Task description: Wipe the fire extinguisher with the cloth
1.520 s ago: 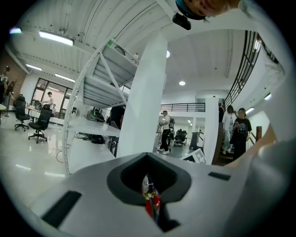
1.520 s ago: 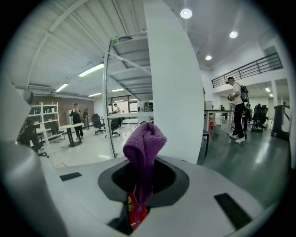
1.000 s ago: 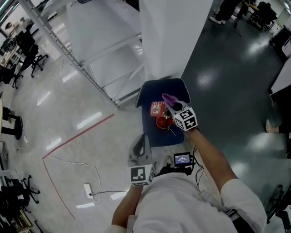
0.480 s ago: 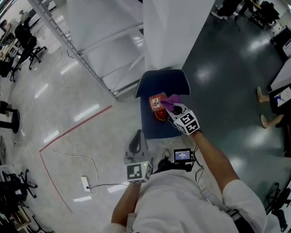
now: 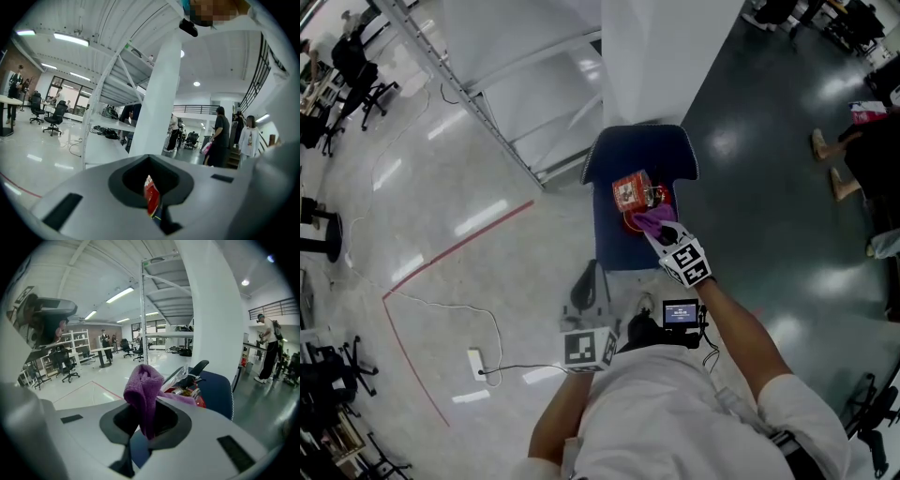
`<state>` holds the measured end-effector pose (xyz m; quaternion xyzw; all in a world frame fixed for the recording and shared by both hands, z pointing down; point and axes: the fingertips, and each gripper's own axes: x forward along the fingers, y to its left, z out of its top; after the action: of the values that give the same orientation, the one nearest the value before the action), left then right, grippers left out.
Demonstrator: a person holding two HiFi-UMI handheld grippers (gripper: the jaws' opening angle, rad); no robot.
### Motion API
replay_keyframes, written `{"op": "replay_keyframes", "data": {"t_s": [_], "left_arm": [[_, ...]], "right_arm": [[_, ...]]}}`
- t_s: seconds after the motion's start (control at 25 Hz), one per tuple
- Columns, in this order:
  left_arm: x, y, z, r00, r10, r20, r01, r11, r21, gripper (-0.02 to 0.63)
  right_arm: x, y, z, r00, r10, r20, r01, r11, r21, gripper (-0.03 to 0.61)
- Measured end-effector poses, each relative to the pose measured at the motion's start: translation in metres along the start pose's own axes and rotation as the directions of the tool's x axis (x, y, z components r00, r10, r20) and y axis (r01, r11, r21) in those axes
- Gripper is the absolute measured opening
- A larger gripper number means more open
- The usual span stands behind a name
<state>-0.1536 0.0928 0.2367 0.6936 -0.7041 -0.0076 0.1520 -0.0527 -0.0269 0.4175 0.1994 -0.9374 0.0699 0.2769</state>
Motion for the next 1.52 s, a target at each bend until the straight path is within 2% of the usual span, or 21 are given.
{"op": "replay_keyframes", "data": {"t_s": [0.28, 0.56, 0.88, 1.16, 1.36, 1.52], "left_arm": [[-0.003, 0.004, -0.022, 0.999, -0.023, -0.031, 0.024, 0.999, 0.022, 0.005], [0.004, 0.012, -0.033, 0.999, -0.054, -0.007, 0.054, 0.998, 0.019, 0.005], [0.009, 0.009, -0.06, 0.995, -0.1, 0.005, 0.1, 0.995, -0.026, 0.005], [0.016, -0.009, -0.096, 0.999, -0.052, 0.003, 0.052, 0.998, -0.035, 0.005], [0.01, -0.033, -0.11, 0.999, -0.014, 0.052, 0.017, 0.998, -0.061, 0.005], [0.008, -0.044, -0.126, 0.997, -0.003, 0.079, 0.008, 0.998, -0.059, 0.005]], "right_arm": [[0.008, 0.021, -0.03, 1.0, -0.012, -0.004, 0.012, 0.999, -0.053, 0.052], [0.01, 0.023, -0.035, 0.999, -0.023, 0.047, 0.027, 0.996, -0.087, 0.052], [0.011, 0.034, -0.046, 0.995, -0.037, 0.09, 0.045, 0.995, -0.089, 0.052], [0.019, 0.035, -0.075, 0.993, 0.041, 0.114, -0.024, 0.989, -0.146, 0.052], [0.018, 0.033, -0.093, 0.982, 0.113, 0.152, -0.081, 0.976, -0.203, 0.052], [0.022, 0.034, -0.108, 0.974, 0.138, 0.181, -0.095, 0.969, -0.226, 0.052]]}}
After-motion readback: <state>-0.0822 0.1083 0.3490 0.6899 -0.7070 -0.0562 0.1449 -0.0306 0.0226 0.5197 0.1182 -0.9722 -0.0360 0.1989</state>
